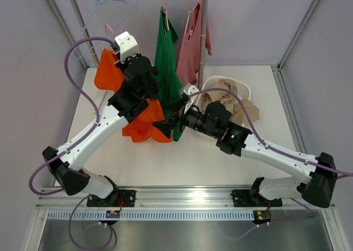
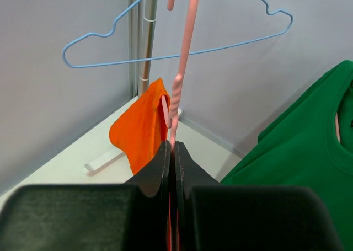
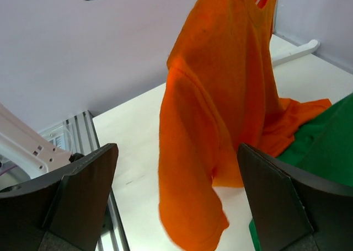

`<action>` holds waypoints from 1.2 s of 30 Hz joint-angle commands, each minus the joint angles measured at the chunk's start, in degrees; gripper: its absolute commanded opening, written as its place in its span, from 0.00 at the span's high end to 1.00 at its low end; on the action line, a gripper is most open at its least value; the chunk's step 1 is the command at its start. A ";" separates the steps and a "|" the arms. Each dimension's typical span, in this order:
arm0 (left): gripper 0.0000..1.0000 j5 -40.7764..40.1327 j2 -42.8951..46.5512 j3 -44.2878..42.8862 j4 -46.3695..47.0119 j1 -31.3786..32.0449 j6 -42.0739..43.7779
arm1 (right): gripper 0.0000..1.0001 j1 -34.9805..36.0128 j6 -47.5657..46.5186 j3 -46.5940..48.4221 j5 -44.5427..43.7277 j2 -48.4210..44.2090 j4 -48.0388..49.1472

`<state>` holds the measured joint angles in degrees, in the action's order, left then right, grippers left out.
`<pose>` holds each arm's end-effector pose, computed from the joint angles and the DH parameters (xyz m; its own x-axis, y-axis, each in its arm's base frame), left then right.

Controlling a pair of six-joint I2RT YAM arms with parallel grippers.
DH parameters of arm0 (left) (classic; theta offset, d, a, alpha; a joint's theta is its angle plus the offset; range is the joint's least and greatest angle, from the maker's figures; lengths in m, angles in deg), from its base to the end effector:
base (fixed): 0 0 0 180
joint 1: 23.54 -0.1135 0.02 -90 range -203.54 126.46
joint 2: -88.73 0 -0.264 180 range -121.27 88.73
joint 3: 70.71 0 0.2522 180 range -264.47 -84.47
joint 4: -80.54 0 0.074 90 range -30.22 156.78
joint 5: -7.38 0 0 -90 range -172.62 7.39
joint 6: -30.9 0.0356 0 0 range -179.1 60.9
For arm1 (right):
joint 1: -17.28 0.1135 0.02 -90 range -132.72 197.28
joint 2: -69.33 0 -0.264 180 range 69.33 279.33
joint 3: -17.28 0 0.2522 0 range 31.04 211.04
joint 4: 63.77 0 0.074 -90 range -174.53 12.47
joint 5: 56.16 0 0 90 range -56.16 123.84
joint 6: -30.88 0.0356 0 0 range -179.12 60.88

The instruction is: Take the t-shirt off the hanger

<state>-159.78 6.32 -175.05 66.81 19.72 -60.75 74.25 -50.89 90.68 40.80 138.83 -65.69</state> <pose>0.2424 -0.1804 0.4811 0.1197 -0.1214 -0.9854 -0.5473 0.8200 -0.1675 0.1536 0.2442 0.3817 -0.1099 0.0916 -0.9897 -0.8917 0.4309 0.1389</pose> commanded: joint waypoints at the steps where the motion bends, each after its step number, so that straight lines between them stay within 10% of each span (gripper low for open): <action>1: 1.00 -3.08 1.20 -0.91 4.54 0.68 -1.16 | 0.01 0.60 0.12 1.36 -1.07 3.71 8.46; 4: 1.00 -2.73 2.95 1.37 4.71 0.94 -2.30 | 0.12 0.60 0.03 2.06 -1.95 5.55 10.05; 8: 1.00 -2.29 4.80 4.01 6.20 0.77 -2.48 | 0.99 0.60 0.38 5.75 -0.90 7.76 3.91; 24: 1.00 1.84 -5.47 -4.94 13.59 -6.88 3.05 | 1.00 6.92 4.86 -11.11 -8.80 -14.11 -4.98; 36: 1.00 3.60 -9.00 -15.76 11.53 -8.11 8.19 | 1.00 8.33 7.42 -17.10 -10.12 -11.41 -1.56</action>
<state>-157.81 -5.51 -187.20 77.19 12.88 -49.95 81.31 -44.66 73.54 31.19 126.32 -68.69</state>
